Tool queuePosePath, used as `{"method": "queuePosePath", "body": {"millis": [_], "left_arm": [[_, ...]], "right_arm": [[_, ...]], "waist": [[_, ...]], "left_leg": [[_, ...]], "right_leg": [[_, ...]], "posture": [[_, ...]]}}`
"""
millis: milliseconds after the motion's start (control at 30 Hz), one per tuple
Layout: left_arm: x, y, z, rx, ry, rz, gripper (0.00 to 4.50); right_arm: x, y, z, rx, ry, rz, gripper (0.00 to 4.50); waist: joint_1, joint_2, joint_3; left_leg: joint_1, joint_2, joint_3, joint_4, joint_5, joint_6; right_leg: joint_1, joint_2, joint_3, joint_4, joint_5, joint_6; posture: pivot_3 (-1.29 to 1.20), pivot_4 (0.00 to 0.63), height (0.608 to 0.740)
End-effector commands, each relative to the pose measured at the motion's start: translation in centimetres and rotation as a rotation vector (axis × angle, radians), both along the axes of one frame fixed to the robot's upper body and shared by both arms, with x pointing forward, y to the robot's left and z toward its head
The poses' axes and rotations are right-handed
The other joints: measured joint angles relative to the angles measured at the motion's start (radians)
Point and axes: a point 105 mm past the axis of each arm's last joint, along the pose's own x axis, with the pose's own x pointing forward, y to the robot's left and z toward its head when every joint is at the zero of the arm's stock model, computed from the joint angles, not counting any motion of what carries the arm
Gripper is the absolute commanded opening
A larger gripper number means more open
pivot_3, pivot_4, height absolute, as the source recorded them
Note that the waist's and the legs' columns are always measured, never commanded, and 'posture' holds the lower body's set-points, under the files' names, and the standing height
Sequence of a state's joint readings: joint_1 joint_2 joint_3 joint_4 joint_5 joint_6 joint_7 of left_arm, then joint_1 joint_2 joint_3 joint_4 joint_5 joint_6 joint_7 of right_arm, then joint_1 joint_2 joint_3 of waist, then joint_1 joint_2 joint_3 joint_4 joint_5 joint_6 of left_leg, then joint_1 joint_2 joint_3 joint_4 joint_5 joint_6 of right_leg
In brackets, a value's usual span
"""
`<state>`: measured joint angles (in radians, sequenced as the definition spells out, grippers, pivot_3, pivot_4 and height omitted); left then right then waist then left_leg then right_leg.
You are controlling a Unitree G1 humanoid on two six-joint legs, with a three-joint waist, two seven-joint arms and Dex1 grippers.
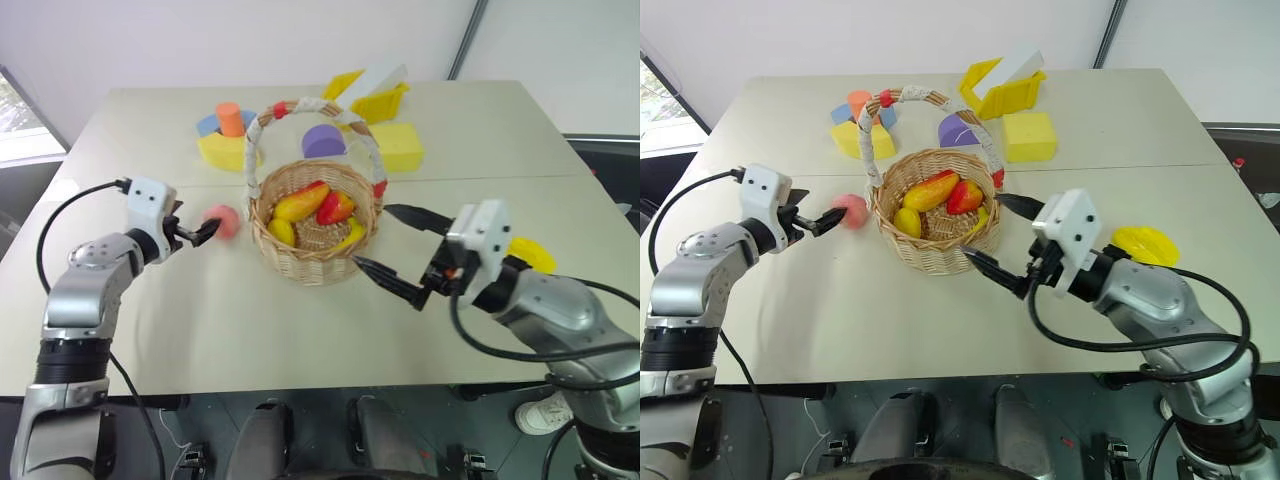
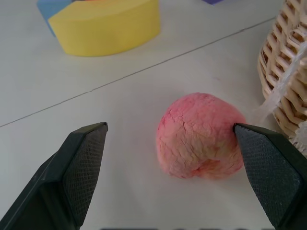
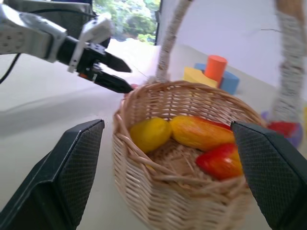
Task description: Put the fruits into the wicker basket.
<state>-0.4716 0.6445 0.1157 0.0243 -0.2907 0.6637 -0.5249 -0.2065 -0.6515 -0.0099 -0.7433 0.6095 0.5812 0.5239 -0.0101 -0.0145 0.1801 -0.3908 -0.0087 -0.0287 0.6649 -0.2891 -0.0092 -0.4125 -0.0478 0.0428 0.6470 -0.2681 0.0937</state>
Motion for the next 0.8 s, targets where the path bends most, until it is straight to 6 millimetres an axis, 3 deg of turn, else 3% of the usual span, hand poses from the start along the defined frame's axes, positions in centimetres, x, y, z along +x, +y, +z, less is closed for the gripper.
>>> {"method": "queuePosePath", "body": {"millis": [33, 300, 467, 533, 633, 800], "left_arm": [[0.5, -1.1, 0.5, 0.037, 0.016, -0.009, 4.5], [1.2, -1.9, -1.6, 0.052, 0.083, -0.017, 4.5], [1.9, -1.6, -1.6, 0.021, 0.077, 0.002, 4.5], [2.0, -1.7, -1.4, 0.012, 0.067, 0.0, 3.96], [2.0, -1.5, -1.3, 0.012, 0.058, 0.004, 2.75], [1.8, -0.6, -1.1, 0.02, 0.049, 0.026, 2.75]], "right_arm": [[-0.3, 0.9, 0.9, 0.02, -0.061, 0.036, 4.4], [-0.4, 1.5, 0.5, 0.026, -0.077, 0.048, 4.4], [-0.4, 1.6, 0.4, 0.03, -0.083, 0.042, 4.4], [-0.5, 1.7, 0.3, 0.031, -0.085, 0.042, 4.5], [-0.5, 1.8, 0.1, 0.024, -0.084, 0.043, 4.5], [-0.2, 1.9, 0.1, 0.02, -0.092, 0.045, 4.5]], "waist": [[-0.001, 0.0, 0.0], [-0.004, 0.0, 0.0], [-0.001, 0.0, 0.0], [-0.001, 0.0, 0.0], [-0.002, 0.0, 0.0], [-0.004, 0.0, 0.0]], "left_leg": [[0.0, 0.0, 0.0, 0.0, 0.0, 0.0], [0.0, 0.001, 0.0, 0.0, 0.0, 0.0], [0.0, 0.001, 0.0, 0.0, 0.0, 0.0], [0.0, 0.0, 0.0, 0.0, 0.0, 0.0], [0.0, 0.0, 0.0, 0.0, 0.0, 0.0], [0.0, 0.001, 0.0, 0.0, 0.0, 0.0]], "right_leg": [[0.0, 0.0, 0.0, 0.0, 0.0, 0.0], [-0.001, 0.001, 0.0, 0.001, 0.0, 0.0], [-0.001, 0.001, 0.0, 0.001, 0.0, 0.0], [-0.001, 0.001, 0.0, 0.001, 0.0, 0.0], [-0.001, 0.001, 0.0, 0.001, 0.0, 0.0], [-0.001, 0.001, 0.0, 0.002, 0.0, 0.0]], "posture": [[0.0, 0.15, 0.74], [0.0, 0.15, 0.74], [0.0, 0.15, 0.74], [0.0, 0.15, 0.74], [0.0, 0.15, 0.74], [0.0, 0.15, 0.74]]}}
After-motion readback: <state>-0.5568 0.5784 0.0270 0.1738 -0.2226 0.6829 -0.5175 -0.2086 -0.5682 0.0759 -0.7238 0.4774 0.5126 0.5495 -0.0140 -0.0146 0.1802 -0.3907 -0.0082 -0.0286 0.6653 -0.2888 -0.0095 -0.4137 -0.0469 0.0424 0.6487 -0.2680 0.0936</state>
